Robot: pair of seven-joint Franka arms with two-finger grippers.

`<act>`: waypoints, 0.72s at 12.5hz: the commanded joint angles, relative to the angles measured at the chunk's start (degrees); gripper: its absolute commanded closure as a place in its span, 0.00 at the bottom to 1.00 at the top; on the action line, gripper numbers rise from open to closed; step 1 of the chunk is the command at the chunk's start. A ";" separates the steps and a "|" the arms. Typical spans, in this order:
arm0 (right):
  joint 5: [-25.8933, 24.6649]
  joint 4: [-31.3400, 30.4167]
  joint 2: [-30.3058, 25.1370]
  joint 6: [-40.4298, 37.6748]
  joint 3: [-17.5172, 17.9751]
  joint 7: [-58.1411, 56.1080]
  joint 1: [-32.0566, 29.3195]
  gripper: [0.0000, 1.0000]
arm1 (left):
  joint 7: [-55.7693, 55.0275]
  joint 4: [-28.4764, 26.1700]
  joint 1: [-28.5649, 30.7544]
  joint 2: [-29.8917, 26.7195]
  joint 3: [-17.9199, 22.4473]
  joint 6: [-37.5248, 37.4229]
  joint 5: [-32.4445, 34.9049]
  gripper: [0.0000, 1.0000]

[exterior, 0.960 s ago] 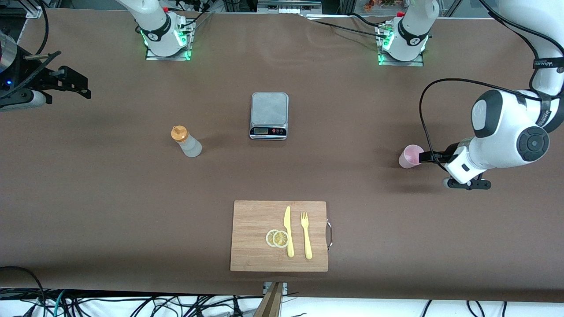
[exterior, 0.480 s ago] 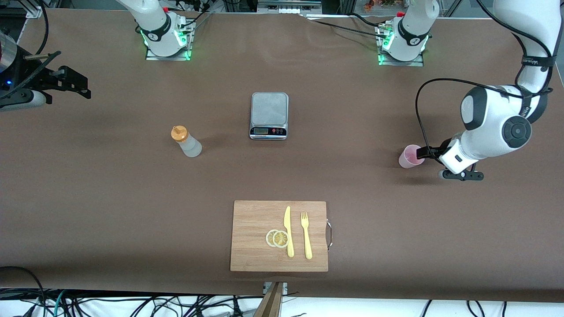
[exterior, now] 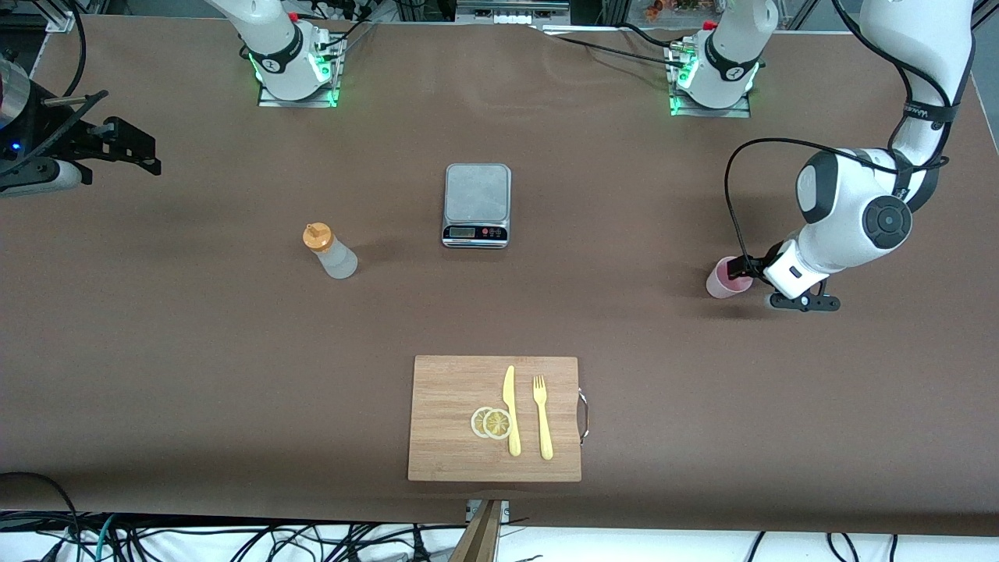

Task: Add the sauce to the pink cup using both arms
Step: 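Move the left gripper to the pink cup and grasp it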

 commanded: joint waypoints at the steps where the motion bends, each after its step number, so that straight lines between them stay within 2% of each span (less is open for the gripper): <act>1: -0.43 0.24 -0.54 -0.61 0.10 0.99 0.05 0.00 | 2.51 -3.21 -0.38 -1.76 0.38 3.21 1.00 0.01; 5: -0.52 0.24 -0.54 -0.44 0.18 0.90 0.05 0.00 | 2.87 -3.48 -0.29 -1.15 0.82 3.84 1.00 0.02; 6: -0.52 0.15 -0.54 -0.44 0.19 0.90 0.05 0.00 | 2.87 -3.48 -0.38 -1.15 1.17 3.93 1.00 0.05; 7: -0.43 0.24 -0.54 -0.52 0.10 0.90 0.05 0.00 | 2.87 -3.48 -0.38 -0.98 1.17 3.93 1.00 0.11; 9: -0.52 0.24 -0.54 -0.44 0.10 0.90 0.05 0.00 | 2.87 -3.40 -0.38 -0.62 1.17 3.93 0.92 0.37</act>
